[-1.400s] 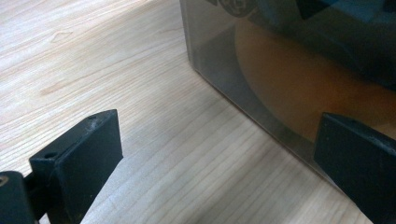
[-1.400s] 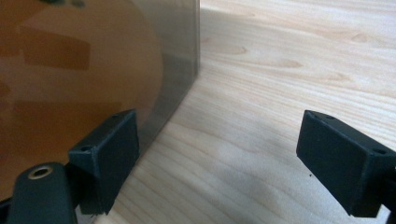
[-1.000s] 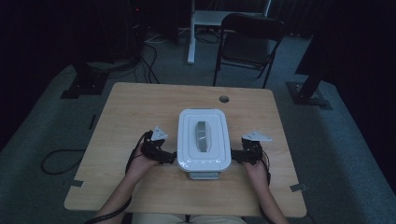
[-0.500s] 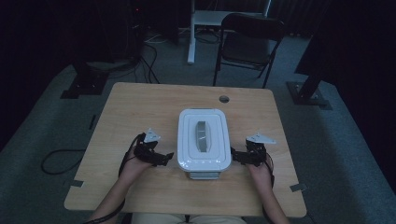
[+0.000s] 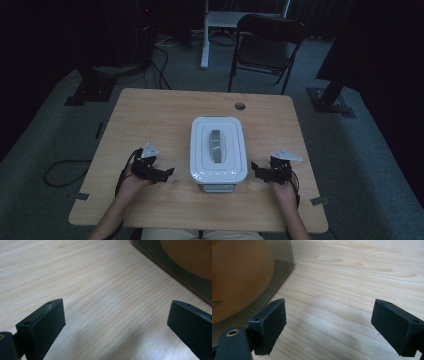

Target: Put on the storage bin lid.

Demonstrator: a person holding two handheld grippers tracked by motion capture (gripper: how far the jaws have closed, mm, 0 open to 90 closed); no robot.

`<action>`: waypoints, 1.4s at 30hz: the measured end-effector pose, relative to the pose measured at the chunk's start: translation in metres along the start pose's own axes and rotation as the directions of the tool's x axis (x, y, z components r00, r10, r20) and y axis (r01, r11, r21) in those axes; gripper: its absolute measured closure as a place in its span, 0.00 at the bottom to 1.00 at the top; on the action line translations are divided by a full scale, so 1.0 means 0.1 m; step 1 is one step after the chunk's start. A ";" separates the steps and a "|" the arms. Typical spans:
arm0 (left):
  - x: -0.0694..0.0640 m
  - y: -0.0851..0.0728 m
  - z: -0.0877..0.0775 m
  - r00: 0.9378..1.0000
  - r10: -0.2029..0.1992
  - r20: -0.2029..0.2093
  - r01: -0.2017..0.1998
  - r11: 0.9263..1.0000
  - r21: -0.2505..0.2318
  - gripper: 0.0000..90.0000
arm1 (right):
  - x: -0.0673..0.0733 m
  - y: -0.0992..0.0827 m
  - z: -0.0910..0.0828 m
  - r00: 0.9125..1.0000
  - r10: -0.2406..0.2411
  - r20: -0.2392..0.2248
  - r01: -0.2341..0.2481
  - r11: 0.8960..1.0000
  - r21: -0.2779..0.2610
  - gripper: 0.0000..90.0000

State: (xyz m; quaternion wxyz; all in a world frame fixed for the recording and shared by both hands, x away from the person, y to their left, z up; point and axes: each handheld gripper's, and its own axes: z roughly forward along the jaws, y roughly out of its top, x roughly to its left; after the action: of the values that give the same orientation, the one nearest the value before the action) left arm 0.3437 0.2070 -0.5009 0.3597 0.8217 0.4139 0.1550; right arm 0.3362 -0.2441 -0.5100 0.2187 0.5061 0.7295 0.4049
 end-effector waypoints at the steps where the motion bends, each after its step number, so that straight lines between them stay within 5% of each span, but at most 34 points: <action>1: 0.01 -0.02 -0.01 1.000 0.000 -0.005 0.000 1.000 0.001 0.02 | -0.01 -0.01 -0.01 1.000 0.005 0.006 -0.005 1.000 0.001 0.14; 25: 0.27 -0.47 -0.35 0.992 -0.087 -0.096 0.089 0.996 0.017 0.02 | -0.30 -0.27 -0.36 0.986 0.072 0.148 -0.072 0.997 -0.004 0.13; 33: 0.35 -0.61 -0.43 0.985 -0.128 -0.119 0.130 0.991 0.009 0.02 | -0.40 -0.40 -0.49 0.968 0.122 0.218 -0.122 0.992 -0.015 0.13; 42: 0.46 -0.79 -0.57 0.965 -0.189 -0.180 0.191 0.982 -0.008 0.03 | -0.50 -0.54 -0.61 0.936 0.164 0.311 -0.174 0.985 0.003 0.13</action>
State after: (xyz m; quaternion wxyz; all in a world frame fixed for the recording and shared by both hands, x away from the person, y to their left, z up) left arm 0.2956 0.3016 -0.5197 0.3304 0.7626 0.5222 0.1913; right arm 0.2809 -0.3209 -0.5233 0.2868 0.6273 0.6461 0.3268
